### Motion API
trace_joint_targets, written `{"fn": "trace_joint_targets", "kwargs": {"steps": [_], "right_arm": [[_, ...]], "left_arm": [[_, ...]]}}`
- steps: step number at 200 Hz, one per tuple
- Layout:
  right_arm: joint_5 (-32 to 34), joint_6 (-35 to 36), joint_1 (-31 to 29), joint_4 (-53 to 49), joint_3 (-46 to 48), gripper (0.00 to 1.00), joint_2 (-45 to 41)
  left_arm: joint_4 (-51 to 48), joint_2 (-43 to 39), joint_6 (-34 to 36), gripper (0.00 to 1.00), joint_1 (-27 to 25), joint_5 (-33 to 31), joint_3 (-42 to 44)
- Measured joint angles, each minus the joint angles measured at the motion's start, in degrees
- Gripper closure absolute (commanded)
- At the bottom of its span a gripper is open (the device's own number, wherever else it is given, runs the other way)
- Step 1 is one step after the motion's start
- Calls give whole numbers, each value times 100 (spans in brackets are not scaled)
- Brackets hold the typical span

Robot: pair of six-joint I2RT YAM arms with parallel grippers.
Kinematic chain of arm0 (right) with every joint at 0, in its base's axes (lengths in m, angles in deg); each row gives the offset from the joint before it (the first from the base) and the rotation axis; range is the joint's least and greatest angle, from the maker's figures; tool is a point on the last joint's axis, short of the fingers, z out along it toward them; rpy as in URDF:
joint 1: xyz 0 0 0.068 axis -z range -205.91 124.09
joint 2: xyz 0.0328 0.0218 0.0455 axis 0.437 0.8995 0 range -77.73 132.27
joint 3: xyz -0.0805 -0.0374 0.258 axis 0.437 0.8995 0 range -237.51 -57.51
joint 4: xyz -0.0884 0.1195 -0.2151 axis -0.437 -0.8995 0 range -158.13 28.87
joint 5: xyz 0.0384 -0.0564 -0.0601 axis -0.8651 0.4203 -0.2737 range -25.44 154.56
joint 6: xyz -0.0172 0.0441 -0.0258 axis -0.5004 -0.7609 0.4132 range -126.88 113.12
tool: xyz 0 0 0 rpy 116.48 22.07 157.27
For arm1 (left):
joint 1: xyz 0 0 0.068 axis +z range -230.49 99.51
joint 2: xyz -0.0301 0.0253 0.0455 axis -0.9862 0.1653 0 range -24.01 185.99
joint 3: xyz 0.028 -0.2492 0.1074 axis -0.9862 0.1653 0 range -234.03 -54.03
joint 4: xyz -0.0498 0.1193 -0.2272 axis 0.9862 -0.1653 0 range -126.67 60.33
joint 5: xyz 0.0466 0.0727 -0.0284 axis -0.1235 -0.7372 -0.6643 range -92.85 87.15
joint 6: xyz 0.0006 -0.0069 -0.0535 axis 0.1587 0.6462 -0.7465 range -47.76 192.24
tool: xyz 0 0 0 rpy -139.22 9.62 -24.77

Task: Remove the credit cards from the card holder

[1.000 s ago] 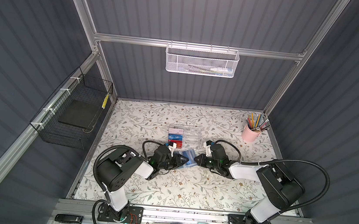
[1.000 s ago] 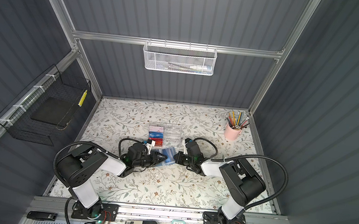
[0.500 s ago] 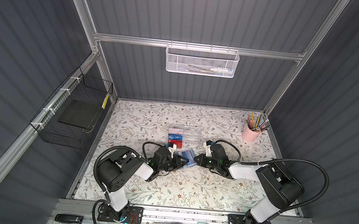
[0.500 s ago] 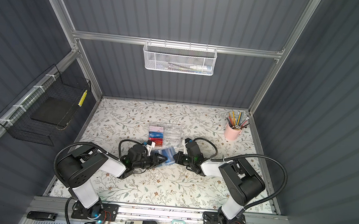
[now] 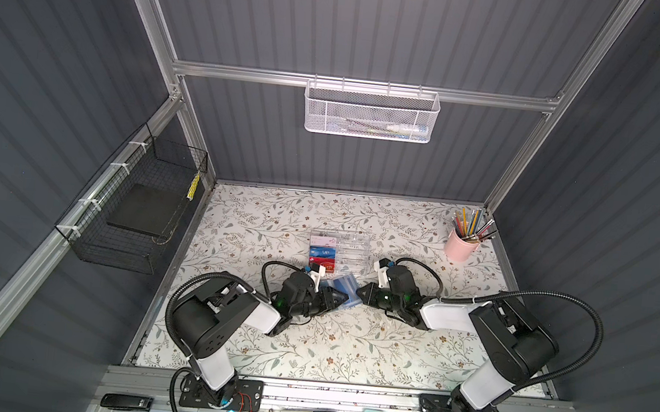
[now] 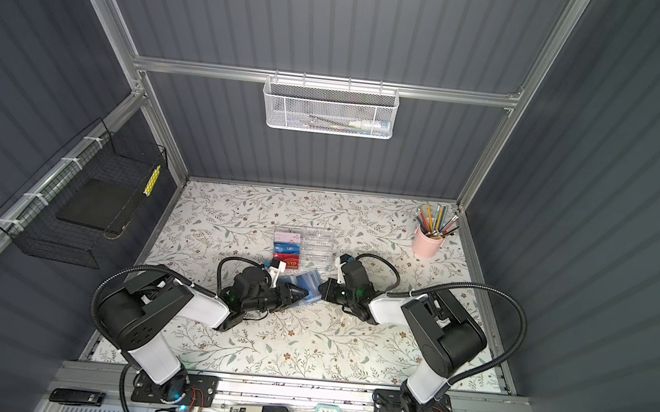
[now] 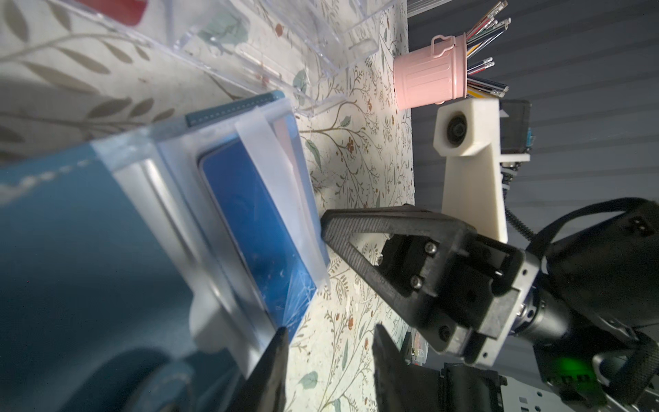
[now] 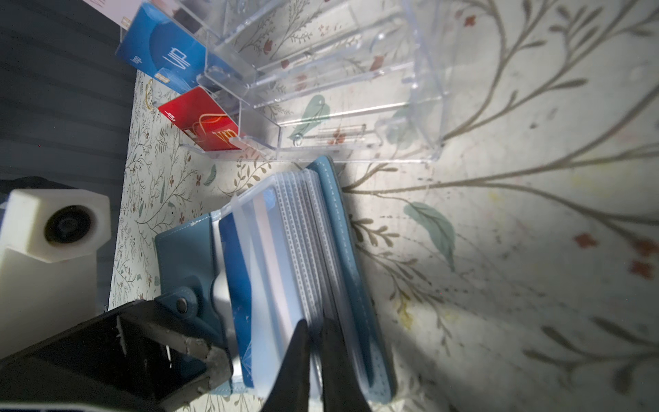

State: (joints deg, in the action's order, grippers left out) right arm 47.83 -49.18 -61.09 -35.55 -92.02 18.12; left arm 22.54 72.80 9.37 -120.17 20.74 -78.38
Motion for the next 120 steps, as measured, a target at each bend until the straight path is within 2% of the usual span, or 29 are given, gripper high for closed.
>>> {"fn": "trace_joint_targets", "kwargs": {"steps": [120], "right_arm": [[4,-15,0,46,22,89,0]], "left_arm": [[133,201,-129,60,0,4,0]]}}
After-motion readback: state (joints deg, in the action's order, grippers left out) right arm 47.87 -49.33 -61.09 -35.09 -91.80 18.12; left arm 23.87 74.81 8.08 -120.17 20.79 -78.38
